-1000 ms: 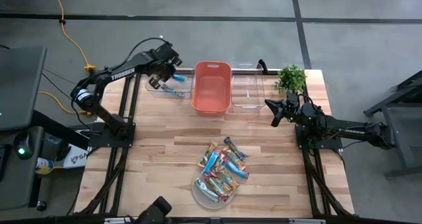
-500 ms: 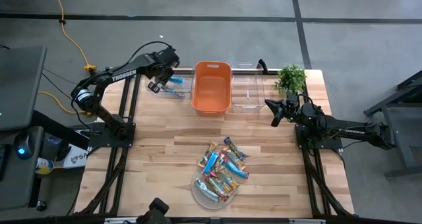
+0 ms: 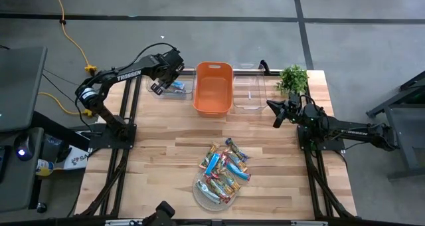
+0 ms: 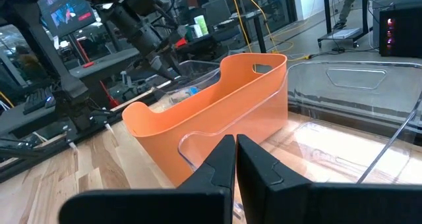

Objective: Pick and place Granola Bars by type
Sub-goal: Put the yellow granola bar into the orange bin

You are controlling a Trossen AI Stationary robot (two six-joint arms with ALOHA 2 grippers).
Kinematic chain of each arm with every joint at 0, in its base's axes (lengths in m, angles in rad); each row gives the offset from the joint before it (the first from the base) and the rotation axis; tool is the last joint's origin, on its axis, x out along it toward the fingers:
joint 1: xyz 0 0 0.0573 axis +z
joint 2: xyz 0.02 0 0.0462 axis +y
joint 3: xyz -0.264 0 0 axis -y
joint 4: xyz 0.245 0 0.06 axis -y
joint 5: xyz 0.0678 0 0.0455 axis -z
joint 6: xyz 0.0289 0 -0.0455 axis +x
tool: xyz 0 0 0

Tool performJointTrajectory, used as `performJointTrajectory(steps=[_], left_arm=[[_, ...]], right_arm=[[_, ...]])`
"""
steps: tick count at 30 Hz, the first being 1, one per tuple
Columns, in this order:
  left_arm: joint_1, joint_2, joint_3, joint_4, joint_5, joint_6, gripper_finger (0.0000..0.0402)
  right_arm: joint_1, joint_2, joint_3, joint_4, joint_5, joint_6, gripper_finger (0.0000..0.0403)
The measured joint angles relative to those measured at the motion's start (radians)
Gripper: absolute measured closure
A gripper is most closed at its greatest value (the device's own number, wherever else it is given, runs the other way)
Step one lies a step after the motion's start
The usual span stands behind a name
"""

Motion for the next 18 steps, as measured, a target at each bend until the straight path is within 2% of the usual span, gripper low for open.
performJointTrajectory(steps=[5, 11, 18], left_arm=[[0.001, -0.001, 0.0, 0.126, 0.026, 0.17, 0.0278], [0.001, -0.024, 0.0, 0.385, 0.108, 0.539, 0.0278], [0.001, -0.095, 0.0, 0.435, 0.168, 0.942, 0.0278]], right_arm=[[0.0, 0.0, 0.0, 0.0, 0.0, 0.0, 0.0402], [0.0, 0.0, 0.0, 0.0, 0.0, 0.0, 0.0402], [0.0, 0.0, 0.0, 0.0, 0.0, 0.0, 0.0402]])
